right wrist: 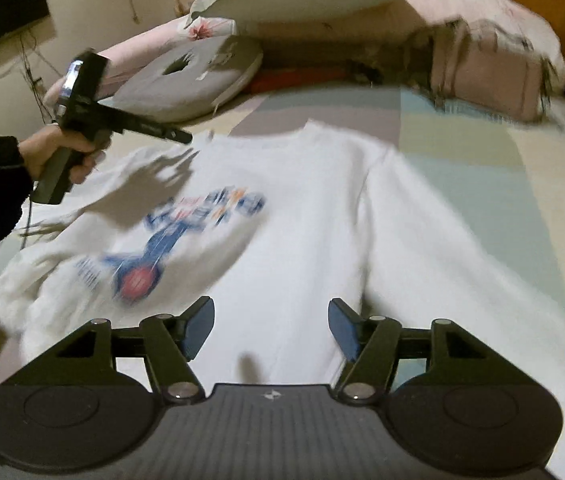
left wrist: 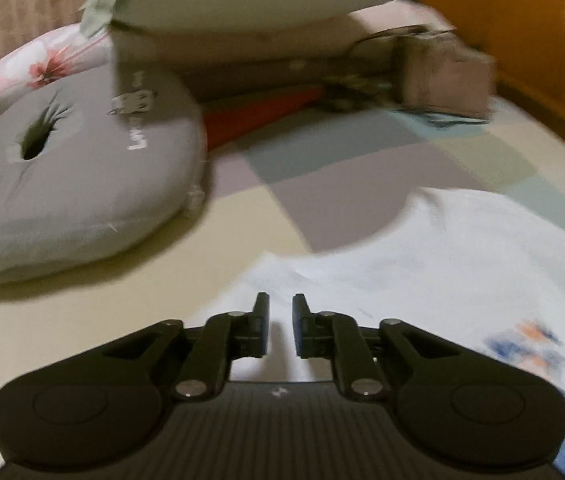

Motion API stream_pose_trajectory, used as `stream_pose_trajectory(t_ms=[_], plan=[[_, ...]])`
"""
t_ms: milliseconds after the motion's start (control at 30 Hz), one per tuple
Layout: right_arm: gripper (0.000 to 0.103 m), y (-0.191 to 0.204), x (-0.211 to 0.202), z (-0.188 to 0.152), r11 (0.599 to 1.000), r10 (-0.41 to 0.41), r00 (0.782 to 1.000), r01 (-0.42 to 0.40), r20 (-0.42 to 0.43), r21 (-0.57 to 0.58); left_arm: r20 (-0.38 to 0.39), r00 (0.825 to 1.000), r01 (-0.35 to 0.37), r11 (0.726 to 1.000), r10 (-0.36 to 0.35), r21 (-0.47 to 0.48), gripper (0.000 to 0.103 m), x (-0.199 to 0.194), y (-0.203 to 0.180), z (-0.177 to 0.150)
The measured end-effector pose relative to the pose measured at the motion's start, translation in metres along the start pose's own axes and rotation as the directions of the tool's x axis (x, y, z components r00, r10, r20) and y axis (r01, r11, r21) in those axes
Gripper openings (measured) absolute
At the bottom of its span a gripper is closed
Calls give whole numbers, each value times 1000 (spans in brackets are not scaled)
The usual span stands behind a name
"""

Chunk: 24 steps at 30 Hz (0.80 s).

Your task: Fold clothes

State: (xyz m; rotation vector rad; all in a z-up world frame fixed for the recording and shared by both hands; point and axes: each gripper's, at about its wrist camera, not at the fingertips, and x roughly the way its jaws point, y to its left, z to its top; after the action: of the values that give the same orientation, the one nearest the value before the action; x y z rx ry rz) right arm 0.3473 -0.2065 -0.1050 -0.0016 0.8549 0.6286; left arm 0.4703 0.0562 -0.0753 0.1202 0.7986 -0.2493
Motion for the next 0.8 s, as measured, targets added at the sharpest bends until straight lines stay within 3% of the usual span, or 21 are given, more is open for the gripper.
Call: stream_pose_trajectory(t_ms=[67,200,367,500,600,700,767,800], plan=[[70,2,1,-19,999,30,999,-29,-27,44,-13,998,59,998,-59,13,36,-23,-10,-17],[74,13,-3,-47,996,5,1000,-4,-15,92,-100,986,135,991,-136,-18,43,-42,-25,-55],[77,36,-25,-72,985,-73,997,73,-11,158,-172,983,76,996,-67,47,44,-57,-49,-83],[82,56,-49,-90,972,-220,976,218,4,92,-79,994,84,993,-77,82,49,-102,-63,-83],[89,63,-55,-104,947,-317,948,317,2,57,-9,997,77,987,-76,141,61,-134,-77,-92],[89,57,-51,-116,935,-341,939,344,-48,86,41,998,44,981,-53,187,63,-158,-93,-106],[94,53,-49,-124,937,-319,946,324,-55,133,61,997,30,980,-43,196,70,-170,-99,-117],[101,53,-49,-127,936,-314,948,318,-47,148,69,997,24,980,-39,197,71,-176,-102,-123]])
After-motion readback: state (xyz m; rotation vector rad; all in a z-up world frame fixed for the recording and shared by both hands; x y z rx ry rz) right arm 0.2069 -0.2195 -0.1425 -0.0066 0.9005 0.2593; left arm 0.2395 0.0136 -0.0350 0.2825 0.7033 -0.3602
